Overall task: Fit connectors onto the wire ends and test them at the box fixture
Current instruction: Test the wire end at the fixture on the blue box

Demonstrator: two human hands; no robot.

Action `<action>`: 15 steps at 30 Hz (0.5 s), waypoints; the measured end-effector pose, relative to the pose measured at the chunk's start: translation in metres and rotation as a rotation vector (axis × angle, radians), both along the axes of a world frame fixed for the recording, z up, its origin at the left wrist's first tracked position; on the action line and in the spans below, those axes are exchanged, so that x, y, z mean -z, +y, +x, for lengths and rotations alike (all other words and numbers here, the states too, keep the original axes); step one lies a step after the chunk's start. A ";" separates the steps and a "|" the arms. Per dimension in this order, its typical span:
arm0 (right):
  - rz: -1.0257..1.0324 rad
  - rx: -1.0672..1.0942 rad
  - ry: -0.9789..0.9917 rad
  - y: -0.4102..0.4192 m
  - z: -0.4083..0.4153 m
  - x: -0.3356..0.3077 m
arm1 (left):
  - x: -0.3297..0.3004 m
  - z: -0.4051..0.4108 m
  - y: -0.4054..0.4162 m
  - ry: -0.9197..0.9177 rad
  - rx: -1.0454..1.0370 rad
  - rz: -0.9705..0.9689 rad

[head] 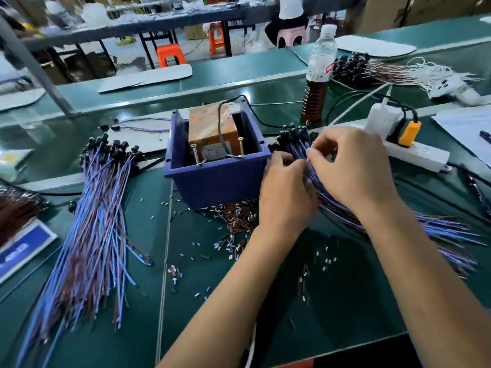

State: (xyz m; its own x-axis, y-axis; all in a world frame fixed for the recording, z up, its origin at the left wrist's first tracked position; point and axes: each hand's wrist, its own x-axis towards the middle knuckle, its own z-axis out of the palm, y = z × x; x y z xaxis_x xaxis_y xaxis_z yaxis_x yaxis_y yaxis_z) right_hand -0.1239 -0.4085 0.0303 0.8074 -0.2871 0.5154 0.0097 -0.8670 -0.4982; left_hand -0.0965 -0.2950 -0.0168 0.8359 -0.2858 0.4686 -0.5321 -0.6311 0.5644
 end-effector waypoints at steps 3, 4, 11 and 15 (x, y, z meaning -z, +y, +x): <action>0.017 -0.175 -0.103 0.038 0.002 0.001 | -0.007 -0.013 0.035 -0.003 0.098 -0.100; 0.022 -0.215 -0.135 0.050 0.003 0.001 | -0.009 -0.018 0.049 0.021 0.117 -0.154; 0.038 -0.618 0.042 0.143 0.013 0.015 | -0.003 -0.015 0.169 0.211 -0.101 -0.147; -0.127 -0.775 0.282 0.171 0.021 0.020 | 0.004 0.005 0.219 0.185 -0.407 -0.061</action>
